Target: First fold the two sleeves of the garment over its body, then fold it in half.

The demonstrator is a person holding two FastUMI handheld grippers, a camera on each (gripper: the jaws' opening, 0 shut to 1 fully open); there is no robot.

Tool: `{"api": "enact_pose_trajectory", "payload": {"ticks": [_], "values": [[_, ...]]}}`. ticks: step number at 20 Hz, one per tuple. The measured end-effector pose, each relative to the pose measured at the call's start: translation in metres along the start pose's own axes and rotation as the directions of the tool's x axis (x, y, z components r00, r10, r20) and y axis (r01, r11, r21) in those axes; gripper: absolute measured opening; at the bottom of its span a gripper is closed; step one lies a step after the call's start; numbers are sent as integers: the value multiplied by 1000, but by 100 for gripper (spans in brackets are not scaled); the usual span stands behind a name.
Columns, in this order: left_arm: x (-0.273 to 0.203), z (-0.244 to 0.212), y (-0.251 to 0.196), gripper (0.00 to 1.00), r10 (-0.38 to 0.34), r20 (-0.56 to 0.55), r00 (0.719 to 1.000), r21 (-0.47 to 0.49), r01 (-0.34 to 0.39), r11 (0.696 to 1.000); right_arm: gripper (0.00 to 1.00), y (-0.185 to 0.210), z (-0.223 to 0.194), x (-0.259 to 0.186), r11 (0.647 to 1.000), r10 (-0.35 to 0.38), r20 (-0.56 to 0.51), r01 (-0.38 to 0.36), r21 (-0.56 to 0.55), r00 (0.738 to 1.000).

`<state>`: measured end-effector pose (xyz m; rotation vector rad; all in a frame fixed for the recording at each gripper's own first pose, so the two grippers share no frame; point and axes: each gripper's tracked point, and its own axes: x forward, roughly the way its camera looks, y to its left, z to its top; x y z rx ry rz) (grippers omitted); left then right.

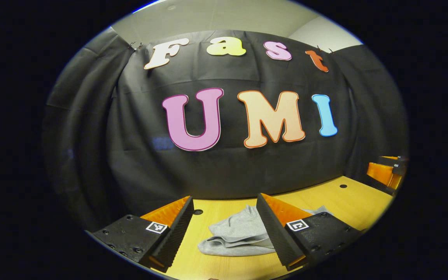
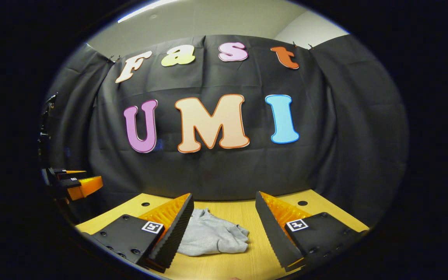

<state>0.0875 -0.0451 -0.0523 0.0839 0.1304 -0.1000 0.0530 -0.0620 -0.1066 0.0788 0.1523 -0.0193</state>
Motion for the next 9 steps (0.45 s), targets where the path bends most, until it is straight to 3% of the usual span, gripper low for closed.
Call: {"api": "enact_pose_trajectory", "payload": {"ticks": [9], "values": [[-12,9,10,95,-4,21,1000,-7,4,1000,98,11,11,-24,1000,-6,19,6,-9,1000]]}}
